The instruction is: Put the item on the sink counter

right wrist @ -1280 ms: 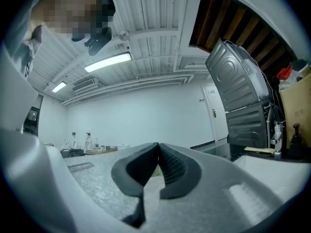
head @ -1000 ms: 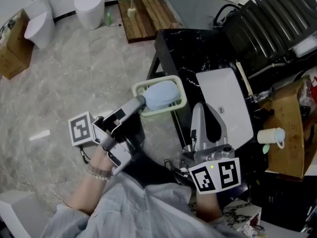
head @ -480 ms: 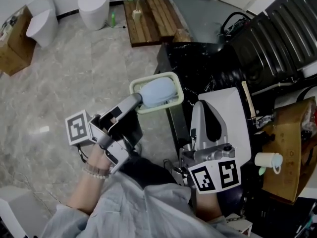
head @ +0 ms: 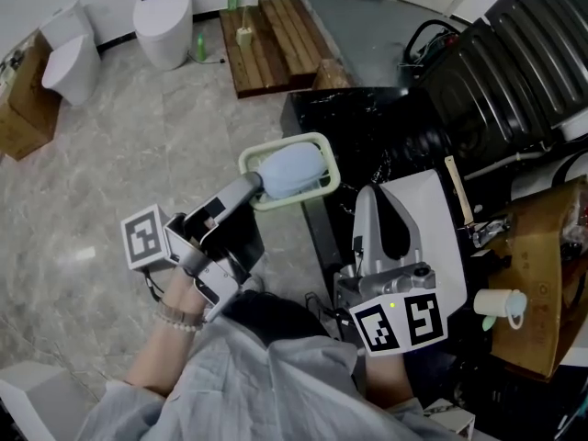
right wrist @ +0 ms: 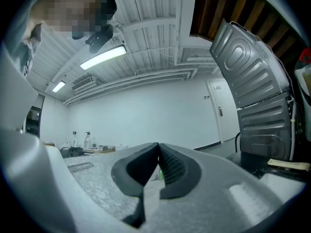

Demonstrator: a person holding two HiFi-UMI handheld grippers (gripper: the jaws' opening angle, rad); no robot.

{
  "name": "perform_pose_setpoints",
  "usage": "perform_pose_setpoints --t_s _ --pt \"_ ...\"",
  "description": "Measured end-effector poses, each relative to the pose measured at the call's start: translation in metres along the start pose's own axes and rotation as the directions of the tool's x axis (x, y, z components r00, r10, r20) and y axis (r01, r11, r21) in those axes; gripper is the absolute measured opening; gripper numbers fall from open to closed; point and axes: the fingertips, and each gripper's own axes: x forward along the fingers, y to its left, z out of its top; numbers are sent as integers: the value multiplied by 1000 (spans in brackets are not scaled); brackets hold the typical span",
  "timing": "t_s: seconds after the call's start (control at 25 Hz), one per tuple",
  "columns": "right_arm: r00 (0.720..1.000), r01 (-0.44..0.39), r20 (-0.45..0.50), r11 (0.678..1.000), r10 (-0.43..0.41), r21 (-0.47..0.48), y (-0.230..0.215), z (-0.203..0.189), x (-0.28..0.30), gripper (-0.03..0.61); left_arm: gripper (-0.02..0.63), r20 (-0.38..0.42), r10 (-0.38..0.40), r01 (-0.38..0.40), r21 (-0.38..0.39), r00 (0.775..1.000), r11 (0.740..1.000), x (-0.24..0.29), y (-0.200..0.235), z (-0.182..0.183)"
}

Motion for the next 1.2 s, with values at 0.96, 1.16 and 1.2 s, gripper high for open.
perform_pose_setpoints --t_s 0.96,1.16,1.2 --pt "978 204 47 979 -202 -28 -55 9 -3 -3 87 -187 -17 9 -44 982 999 83 18 2" --pt "967 251 48 967 -249 -43 -69 14 21 -3 87 -237 -9 -6 -59 972 998 111 27 21" --pt "965 261 48 964 -259 -44 -71 15 26 -3 86 -245 -4 -11 -58 969 998 116 30 26"
